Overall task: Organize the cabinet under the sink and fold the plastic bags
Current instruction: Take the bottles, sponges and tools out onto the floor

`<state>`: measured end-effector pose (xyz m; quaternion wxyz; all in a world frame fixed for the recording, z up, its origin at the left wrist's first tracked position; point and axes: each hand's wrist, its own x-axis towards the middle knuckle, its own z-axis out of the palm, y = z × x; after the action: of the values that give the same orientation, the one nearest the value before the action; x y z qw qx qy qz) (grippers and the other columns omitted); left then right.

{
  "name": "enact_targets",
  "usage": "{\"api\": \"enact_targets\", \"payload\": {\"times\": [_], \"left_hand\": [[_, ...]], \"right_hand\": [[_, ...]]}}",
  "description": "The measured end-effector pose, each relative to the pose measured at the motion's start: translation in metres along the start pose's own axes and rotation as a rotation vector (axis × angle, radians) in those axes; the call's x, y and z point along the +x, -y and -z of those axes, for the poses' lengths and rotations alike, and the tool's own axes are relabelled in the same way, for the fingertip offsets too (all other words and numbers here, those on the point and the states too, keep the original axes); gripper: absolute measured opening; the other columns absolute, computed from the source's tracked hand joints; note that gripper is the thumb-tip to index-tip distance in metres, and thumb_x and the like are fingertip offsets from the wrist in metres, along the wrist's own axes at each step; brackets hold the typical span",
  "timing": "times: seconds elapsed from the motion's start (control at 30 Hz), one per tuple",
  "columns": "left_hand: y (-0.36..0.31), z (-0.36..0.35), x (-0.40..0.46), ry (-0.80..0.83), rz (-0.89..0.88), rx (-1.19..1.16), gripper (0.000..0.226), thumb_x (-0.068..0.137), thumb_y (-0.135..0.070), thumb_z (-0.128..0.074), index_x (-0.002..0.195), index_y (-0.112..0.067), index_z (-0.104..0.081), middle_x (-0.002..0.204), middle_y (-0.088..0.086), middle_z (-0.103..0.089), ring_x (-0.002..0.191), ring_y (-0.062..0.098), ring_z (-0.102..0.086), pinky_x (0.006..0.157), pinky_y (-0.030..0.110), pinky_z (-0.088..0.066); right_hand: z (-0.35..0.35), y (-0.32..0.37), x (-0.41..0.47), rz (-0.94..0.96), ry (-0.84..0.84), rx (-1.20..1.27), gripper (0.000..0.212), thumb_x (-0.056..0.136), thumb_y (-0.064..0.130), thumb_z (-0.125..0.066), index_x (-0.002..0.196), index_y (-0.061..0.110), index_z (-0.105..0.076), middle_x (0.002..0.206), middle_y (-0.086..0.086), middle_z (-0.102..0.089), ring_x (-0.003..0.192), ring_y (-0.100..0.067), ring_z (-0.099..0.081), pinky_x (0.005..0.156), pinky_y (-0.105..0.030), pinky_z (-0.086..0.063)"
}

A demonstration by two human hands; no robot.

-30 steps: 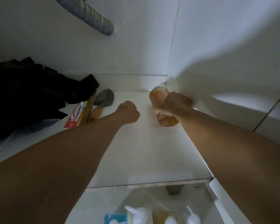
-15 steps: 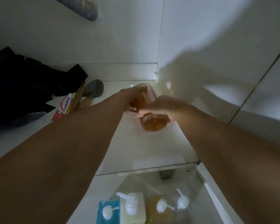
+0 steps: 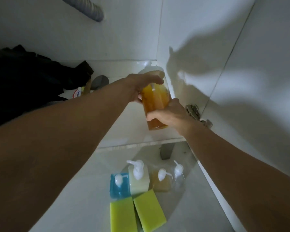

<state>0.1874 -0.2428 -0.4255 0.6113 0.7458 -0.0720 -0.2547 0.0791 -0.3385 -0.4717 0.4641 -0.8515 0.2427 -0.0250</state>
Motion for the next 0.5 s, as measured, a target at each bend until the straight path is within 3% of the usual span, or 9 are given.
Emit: {"api": "enact_targets", "payload": {"times": [0.17, 0.27, 0.33, 0.43, 0.5], "left_hand": [[0.009, -0.021, -0.07, 0.079, -0.045, 0.061, 0.036, 0.068, -0.018, -0.084, 0.089, -0.021, -0.055, 0.103, 0.003, -0.05, 0.098, 0.026, -0.056, 0.079, 0.041, -0.055], [0.021, -0.032, -0.101, 0.078, -0.08, 0.112, 0.054, 0.061, -0.02, -0.088, 0.106, -0.013, -0.06, 0.107, 0.003, -0.058, 0.093, 0.025, -0.062, 0.065, 0.035, -0.056], [0.034, -0.04, -0.118, 0.086, -0.101, 0.146, 0.061, 0.056, -0.022, -0.09, 0.107, -0.008, -0.06, 0.104, 0.007, -0.064, 0.09, 0.027, -0.066, 0.068, 0.037, -0.059], [0.06, -0.056, -0.137, 0.102, -0.122, 0.191, 0.069, 0.051, -0.025, -0.093, 0.109, -0.005, -0.059, 0.103, 0.009, -0.063, 0.09, 0.026, -0.066, 0.068, 0.034, -0.059], [0.081, -0.07, -0.148, 0.111, -0.137, 0.252, 0.082, 0.046, -0.029, -0.094, 0.115, -0.008, -0.054, 0.104, 0.008, -0.06, 0.092, 0.024, -0.063, 0.07, 0.034, -0.059]], "right_hand": [[0.017, -0.018, -0.059, 0.11, 0.065, -0.002, 0.085, 0.055, 0.028, -0.091, 0.127, 0.027, -0.047, 0.105, 0.007, -0.061, 0.096, -0.013, -0.06, 0.071, -0.026, -0.048], [0.022, -0.036, -0.088, 0.098, 0.073, -0.013, 0.1, 0.041, 0.037, -0.091, 0.13, 0.029, -0.046, 0.112, 0.007, -0.06, 0.101, -0.015, -0.059, 0.084, -0.035, -0.052], [0.022, -0.053, -0.104, 0.045, 0.07, 0.024, 0.1, 0.034, 0.038, -0.086, 0.127, 0.026, -0.05, 0.111, 0.004, -0.062, 0.102, -0.018, -0.061, 0.085, -0.04, -0.054], [0.024, -0.08, -0.127, 0.003, 0.105, 0.052, 0.082, 0.043, 0.026, -0.087, 0.12, 0.024, -0.057, 0.106, 0.002, -0.066, 0.098, -0.018, -0.064, 0.082, -0.038, -0.056], [0.024, -0.098, -0.143, 0.004, 0.156, 0.055, 0.066, 0.054, 0.011, -0.088, 0.113, 0.028, -0.061, 0.099, 0.004, -0.068, 0.093, -0.012, -0.065, 0.075, -0.028, -0.055]]}}
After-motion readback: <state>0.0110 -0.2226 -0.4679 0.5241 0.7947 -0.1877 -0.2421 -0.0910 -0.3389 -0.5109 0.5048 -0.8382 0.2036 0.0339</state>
